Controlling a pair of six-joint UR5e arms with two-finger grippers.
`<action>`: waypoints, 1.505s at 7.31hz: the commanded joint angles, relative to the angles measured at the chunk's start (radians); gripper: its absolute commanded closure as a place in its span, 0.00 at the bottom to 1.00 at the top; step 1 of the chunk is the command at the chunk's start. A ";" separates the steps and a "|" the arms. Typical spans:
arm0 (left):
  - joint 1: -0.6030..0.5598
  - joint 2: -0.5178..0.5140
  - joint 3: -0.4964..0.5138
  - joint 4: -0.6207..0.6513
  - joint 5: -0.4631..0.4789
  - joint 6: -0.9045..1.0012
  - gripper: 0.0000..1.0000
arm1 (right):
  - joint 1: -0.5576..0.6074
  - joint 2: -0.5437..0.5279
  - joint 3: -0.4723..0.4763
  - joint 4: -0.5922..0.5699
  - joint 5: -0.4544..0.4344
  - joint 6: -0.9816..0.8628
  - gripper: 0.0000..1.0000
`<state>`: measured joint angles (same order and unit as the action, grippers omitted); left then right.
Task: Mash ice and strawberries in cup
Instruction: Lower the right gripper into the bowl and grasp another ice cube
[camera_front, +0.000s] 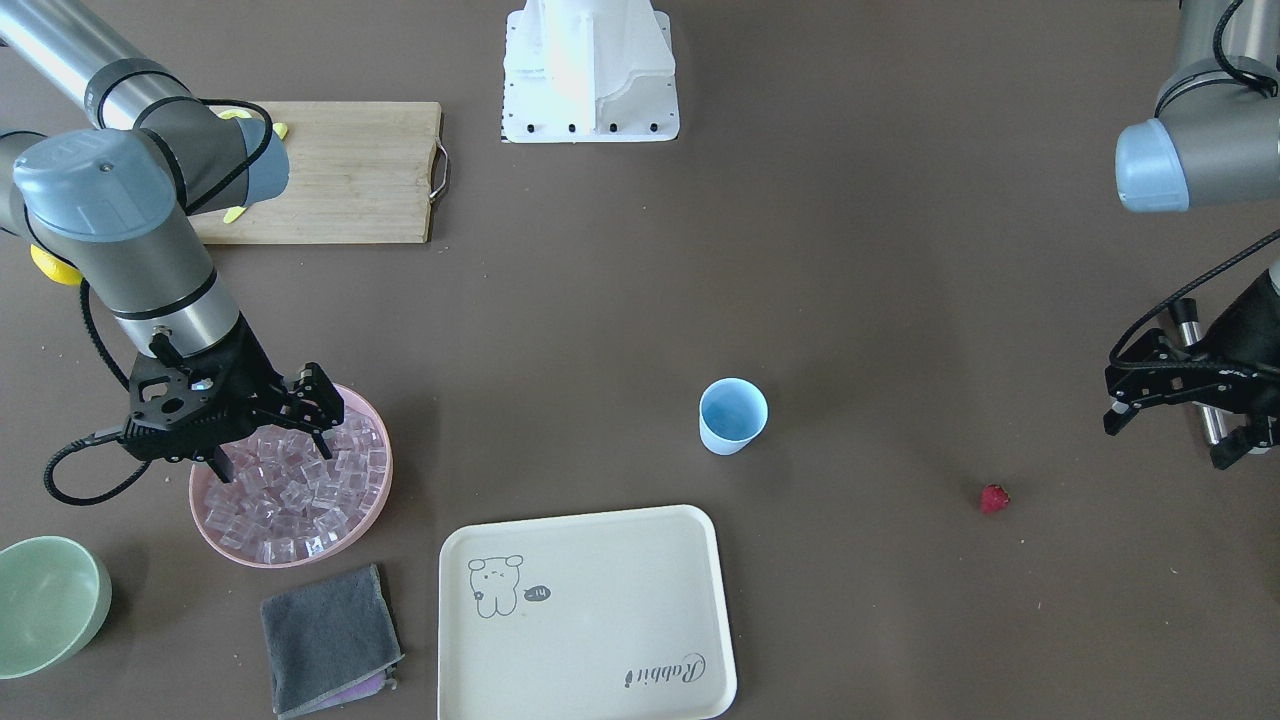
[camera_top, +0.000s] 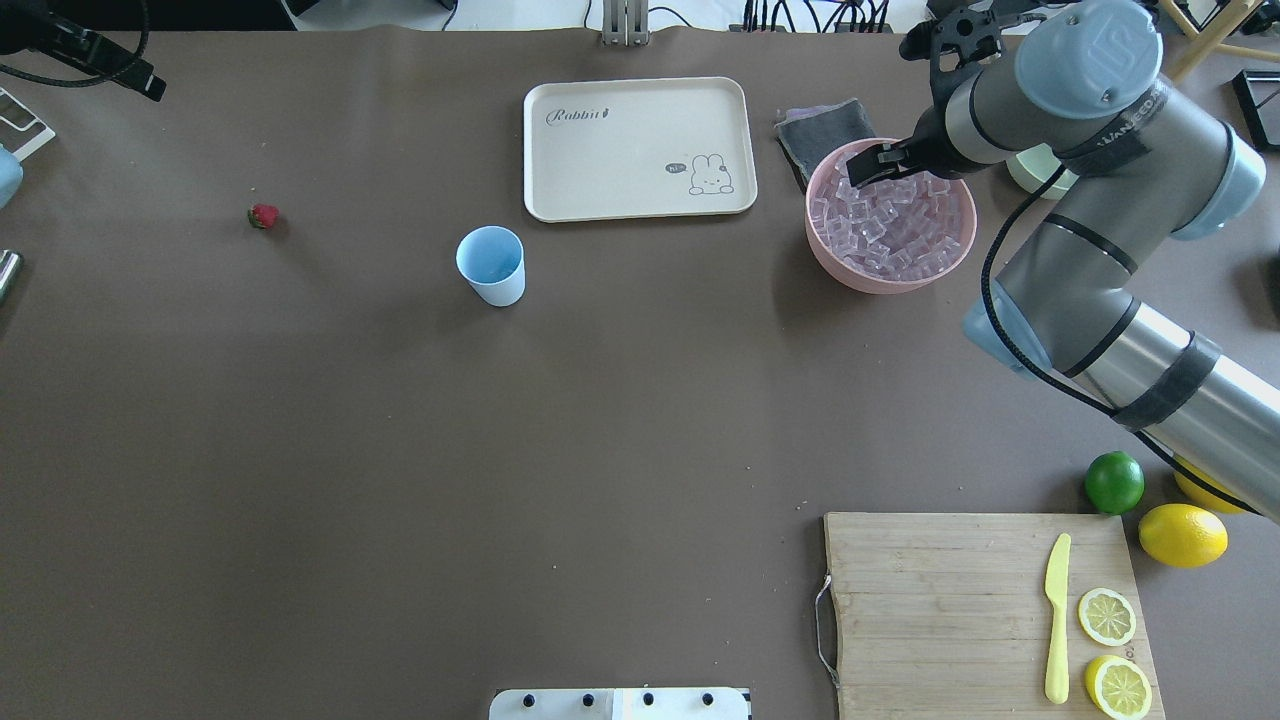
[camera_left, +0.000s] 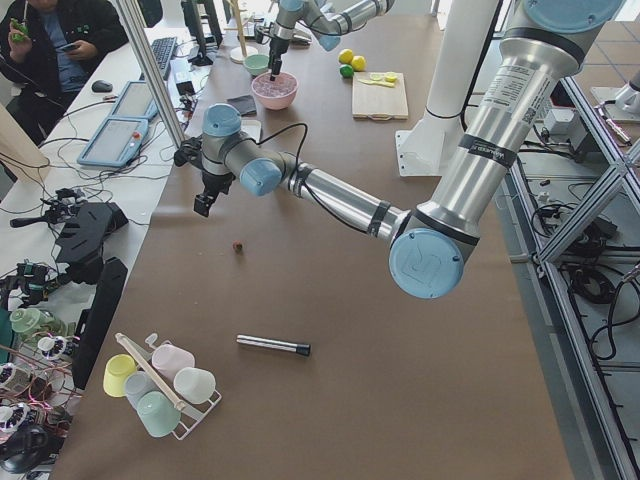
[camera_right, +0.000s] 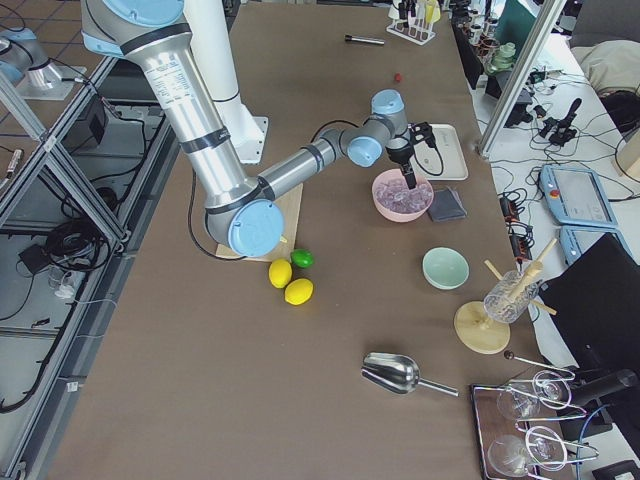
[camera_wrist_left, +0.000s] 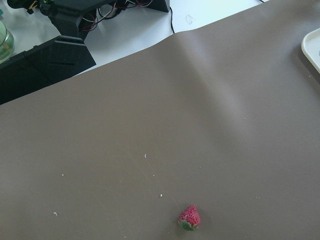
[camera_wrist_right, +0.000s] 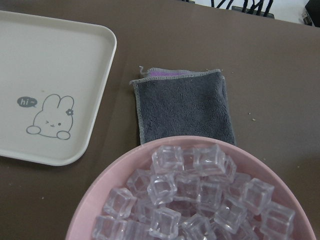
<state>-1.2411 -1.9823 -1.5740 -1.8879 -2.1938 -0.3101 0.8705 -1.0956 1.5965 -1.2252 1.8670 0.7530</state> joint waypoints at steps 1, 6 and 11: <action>0.000 -0.001 0.000 0.000 0.037 0.002 0.02 | -0.036 -0.003 -0.016 -0.005 -0.012 -0.004 0.02; 0.000 0.007 -0.001 0.000 0.039 0.000 0.02 | -0.050 -0.006 -0.052 0.006 -0.052 -0.017 0.26; 0.000 0.007 -0.001 0.000 0.037 0.000 0.02 | -0.067 0.002 -0.087 0.009 -0.054 -0.015 0.23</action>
<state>-1.2410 -1.9764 -1.5754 -1.8883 -2.1566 -0.3099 0.8109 -1.0944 1.5103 -1.2165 1.8144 0.7378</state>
